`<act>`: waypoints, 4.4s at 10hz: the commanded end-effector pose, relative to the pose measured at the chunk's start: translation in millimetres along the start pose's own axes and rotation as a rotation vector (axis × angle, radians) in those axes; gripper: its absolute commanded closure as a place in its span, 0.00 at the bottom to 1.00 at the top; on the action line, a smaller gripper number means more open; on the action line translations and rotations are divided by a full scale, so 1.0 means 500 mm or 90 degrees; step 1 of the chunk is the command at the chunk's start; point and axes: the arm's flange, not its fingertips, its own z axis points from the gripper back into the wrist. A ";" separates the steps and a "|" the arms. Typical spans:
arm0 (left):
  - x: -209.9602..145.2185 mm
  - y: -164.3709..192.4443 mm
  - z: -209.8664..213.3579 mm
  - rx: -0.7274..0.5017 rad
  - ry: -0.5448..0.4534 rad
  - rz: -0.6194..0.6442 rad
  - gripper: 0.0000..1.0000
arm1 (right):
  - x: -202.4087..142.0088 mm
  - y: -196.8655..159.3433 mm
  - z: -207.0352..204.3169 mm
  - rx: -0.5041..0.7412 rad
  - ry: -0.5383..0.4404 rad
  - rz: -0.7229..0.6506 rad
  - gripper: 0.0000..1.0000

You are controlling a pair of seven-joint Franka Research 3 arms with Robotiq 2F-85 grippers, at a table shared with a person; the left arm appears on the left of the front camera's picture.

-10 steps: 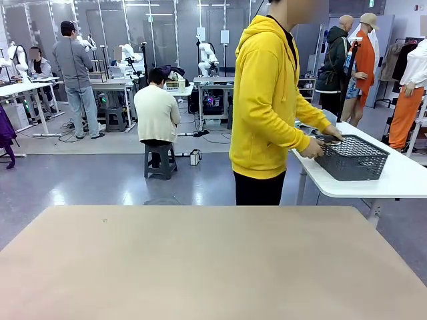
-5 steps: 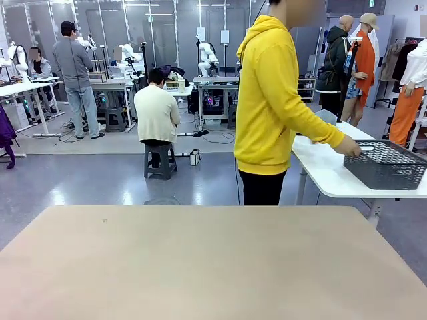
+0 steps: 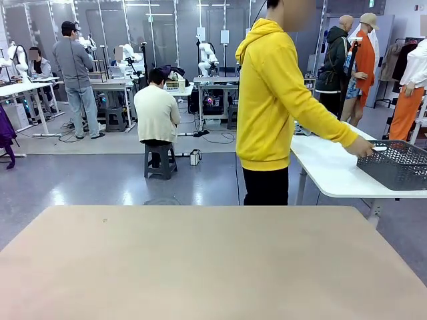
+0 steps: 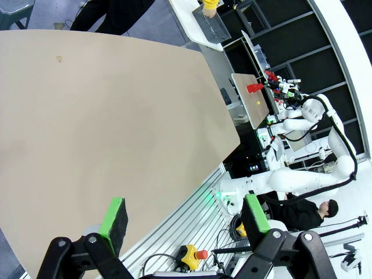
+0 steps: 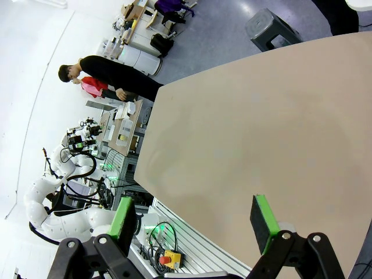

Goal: Fold the towels and place them in the basket.
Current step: When a person lays out a Towel with hook on the table, fold it in half twice.

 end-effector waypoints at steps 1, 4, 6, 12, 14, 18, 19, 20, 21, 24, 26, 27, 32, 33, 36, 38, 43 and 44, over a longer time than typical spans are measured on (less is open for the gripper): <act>-0.001 -0.001 0.001 -0.004 0.001 -0.004 0.00 | 0.000 0.001 0.000 0.007 -0.001 0.002 0.00; -0.001 -0.001 0.001 -0.004 0.001 -0.004 0.00 | 0.000 0.001 0.000 0.007 -0.001 0.002 0.00; -0.001 -0.001 0.001 -0.004 0.001 -0.004 0.00 | 0.000 0.001 0.000 0.007 -0.001 0.002 0.00; -0.001 -0.001 0.001 -0.004 0.001 -0.004 0.00 | 0.000 0.001 0.000 0.007 -0.001 0.002 0.00; -0.001 -0.001 0.001 -0.004 0.001 -0.004 0.00 | 0.000 0.001 0.000 0.007 -0.001 0.002 0.00; -0.001 -0.001 0.001 -0.004 0.001 -0.004 0.00 | 0.000 0.001 0.000 0.007 -0.001 0.002 0.00; -0.001 -0.001 0.001 -0.004 0.001 -0.004 0.00 | 0.000 0.001 0.000 0.007 -0.001 0.002 0.00; -0.001 -0.001 0.001 -0.004 0.001 -0.004 0.00 | 0.000 0.001 0.000 0.007 -0.001 0.002 0.00; -0.001 -0.001 0.001 -0.004 0.001 -0.004 0.00 | 0.000 0.001 0.000 0.007 -0.001 0.002 0.00; -0.001 -0.001 0.001 -0.004 0.001 -0.004 0.00 | 0.000 0.001 0.000 0.007 -0.001 0.002 0.00; -0.001 -0.001 0.001 -0.004 0.001 -0.004 0.00 | 0.000 0.001 0.000 0.007 -0.001 0.002 0.00; -0.001 -0.001 0.001 -0.004 0.001 -0.004 0.00 | 0.000 0.001 0.000 0.007 -0.001 0.002 0.00; -0.001 -0.001 0.001 -0.004 0.001 -0.004 0.00 | 0.000 0.001 0.000 0.007 -0.001 0.002 0.00; -0.001 -0.001 0.001 -0.004 0.001 -0.004 0.00 | 0.000 0.001 0.000 0.007 -0.001 0.002 0.00; -0.001 -0.001 0.001 -0.004 0.001 -0.004 0.00 | 0.000 0.001 0.000 0.007 -0.001 0.002 0.00; -0.001 -0.001 0.001 -0.004 0.001 -0.004 0.00 | 0.000 0.001 0.000 0.007 -0.001 0.002 0.00; -0.001 -0.001 0.001 -0.004 0.001 -0.004 0.00 | 0.000 0.001 0.000 0.007 -0.001 0.002 0.00; -0.001 -0.001 0.001 -0.004 0.001 -0.004 0.00 | 0.000 0.001 0.000 0.007 -0.001 0.002 0.00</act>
